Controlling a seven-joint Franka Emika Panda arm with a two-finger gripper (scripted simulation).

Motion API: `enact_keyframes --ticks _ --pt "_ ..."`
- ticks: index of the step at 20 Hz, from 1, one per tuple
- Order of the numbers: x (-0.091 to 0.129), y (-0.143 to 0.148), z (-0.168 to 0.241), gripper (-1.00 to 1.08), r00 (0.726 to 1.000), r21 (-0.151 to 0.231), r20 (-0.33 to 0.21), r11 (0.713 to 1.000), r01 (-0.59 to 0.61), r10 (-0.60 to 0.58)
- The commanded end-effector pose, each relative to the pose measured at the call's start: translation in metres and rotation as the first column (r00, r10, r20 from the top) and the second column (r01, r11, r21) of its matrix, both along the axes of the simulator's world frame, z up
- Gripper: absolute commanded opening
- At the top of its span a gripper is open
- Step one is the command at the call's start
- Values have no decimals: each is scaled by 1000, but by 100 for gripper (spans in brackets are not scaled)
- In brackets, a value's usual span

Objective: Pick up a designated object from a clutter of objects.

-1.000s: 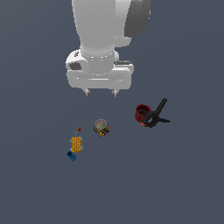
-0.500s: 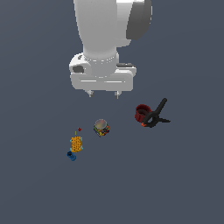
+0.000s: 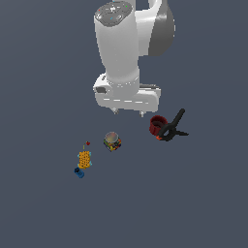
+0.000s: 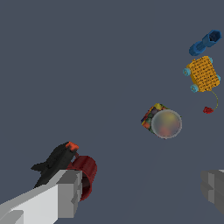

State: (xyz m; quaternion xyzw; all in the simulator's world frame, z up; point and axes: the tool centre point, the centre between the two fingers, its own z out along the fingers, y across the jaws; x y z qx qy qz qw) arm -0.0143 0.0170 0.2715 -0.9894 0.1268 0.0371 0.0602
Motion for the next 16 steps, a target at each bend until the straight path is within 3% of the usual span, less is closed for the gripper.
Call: enact_keyframes --ticks 1,5,9,13,16 --pt "-1 16 -14 108 997 36 -20 997 75 -74" --pt "-5 43 -36 108 977 88 -66 974 208 -203" --pt "-11 67 -58 108 936 123 -126 931 344 -329" --pt "-18 90 -79 108 871 138 -195 867 479 -450" --pt "-25 106 -95 108 808 136 -249 806 576 -534"
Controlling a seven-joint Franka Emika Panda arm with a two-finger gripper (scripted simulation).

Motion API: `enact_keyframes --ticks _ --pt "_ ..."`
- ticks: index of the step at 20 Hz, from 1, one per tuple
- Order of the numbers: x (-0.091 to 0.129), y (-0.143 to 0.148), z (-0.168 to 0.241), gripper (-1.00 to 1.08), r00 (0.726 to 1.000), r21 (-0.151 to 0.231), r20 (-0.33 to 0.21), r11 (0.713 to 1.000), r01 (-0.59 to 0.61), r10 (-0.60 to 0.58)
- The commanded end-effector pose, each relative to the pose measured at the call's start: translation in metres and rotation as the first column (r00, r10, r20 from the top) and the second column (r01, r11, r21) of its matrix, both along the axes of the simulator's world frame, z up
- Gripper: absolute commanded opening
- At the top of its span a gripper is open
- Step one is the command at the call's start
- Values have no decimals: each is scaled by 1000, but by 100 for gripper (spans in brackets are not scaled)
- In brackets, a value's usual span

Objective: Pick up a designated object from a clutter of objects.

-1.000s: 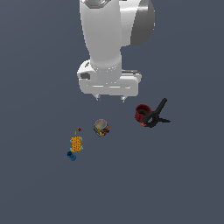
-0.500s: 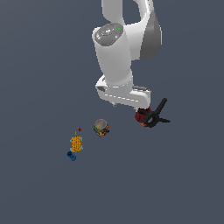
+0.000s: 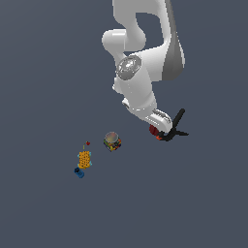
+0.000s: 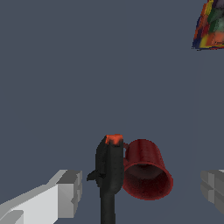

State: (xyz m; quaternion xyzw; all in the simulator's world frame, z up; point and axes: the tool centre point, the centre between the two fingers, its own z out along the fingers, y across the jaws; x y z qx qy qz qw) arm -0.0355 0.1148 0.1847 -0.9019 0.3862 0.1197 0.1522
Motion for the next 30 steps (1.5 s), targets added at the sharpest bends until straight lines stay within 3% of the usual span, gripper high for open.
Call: enact_keyframes --ticks 1,7,13,19,24,30 --pt "-6 13 -13 108 995 20 -43 995 93 -92" --pt "-22 39 -44 108 940 34 -159 950 309 -301" --pt "-37 56 -67 108 856 13 -251 883 470 -452" --pt "-47 65 -81 108 788 -15 -303 829 558 -536" --pt "-50 67 -86 108 763 -26 -319 810 586 -562" --pt "-48 69 -88 108 767 -21 -313 812 584 -560"
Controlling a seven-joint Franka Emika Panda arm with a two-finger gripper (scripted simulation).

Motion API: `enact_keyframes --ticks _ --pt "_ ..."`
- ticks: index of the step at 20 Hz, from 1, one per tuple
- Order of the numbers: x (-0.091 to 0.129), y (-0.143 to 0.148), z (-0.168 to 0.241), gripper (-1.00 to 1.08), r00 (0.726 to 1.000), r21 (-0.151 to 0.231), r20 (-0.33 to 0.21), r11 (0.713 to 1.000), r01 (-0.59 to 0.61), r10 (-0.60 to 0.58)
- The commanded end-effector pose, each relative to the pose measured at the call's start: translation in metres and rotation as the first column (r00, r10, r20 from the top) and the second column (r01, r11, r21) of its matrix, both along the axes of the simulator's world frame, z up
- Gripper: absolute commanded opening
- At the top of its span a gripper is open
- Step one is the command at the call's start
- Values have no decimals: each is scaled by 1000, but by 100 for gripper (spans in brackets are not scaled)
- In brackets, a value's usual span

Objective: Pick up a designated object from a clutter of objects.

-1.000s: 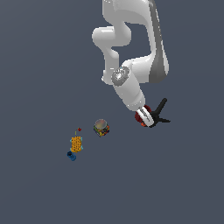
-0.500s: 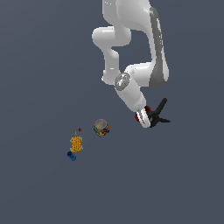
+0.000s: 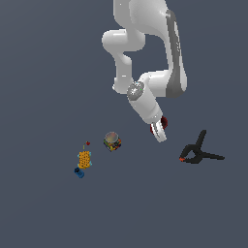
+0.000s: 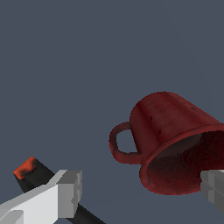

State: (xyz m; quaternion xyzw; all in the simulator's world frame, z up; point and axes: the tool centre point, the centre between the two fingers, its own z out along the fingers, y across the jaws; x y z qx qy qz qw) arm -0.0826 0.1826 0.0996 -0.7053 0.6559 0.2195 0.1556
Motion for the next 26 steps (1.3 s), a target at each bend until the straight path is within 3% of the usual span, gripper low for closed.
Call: enact_keyframes --ticks 1,12,13,26 --pt "-2 3 -5 108 1000 0 -2 1000 0 0" --pt "-6 15 -27 108 1000 -1 -11 1000 4 -4" --pt "-6 15 -27 -100 1000 -1 -11 1000 4 -4" --pt "-6 13 -25 -100 1000 -1 -11 1000 4 -4"
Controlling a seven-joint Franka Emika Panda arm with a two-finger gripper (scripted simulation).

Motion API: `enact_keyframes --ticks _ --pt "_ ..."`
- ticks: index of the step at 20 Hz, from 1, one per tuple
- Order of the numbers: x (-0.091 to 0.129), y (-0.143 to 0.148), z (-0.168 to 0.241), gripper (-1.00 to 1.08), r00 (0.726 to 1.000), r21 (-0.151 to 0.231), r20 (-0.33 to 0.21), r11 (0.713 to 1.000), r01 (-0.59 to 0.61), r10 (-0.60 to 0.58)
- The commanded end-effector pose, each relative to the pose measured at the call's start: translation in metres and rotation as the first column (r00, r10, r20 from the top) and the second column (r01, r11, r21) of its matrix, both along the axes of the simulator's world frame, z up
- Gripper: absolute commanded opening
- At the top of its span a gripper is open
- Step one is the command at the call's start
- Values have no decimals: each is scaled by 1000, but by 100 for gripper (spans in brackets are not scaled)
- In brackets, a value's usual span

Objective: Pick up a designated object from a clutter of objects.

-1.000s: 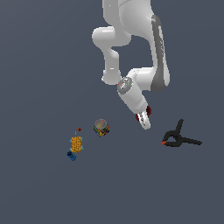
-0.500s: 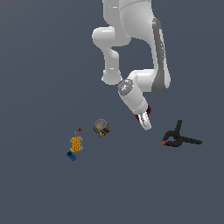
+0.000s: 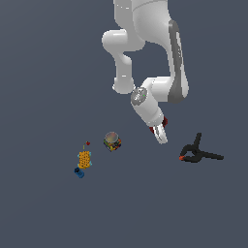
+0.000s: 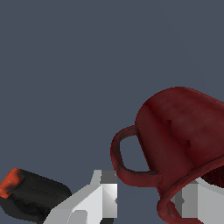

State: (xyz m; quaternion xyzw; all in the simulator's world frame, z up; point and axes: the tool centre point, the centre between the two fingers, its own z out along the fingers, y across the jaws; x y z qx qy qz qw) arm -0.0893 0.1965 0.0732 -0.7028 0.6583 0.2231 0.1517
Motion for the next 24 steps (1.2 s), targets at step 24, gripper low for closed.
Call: enact_keyframes --ticks 24 --pt "32 -92 165 -100 1000 -9 -2 1000 2 -2"
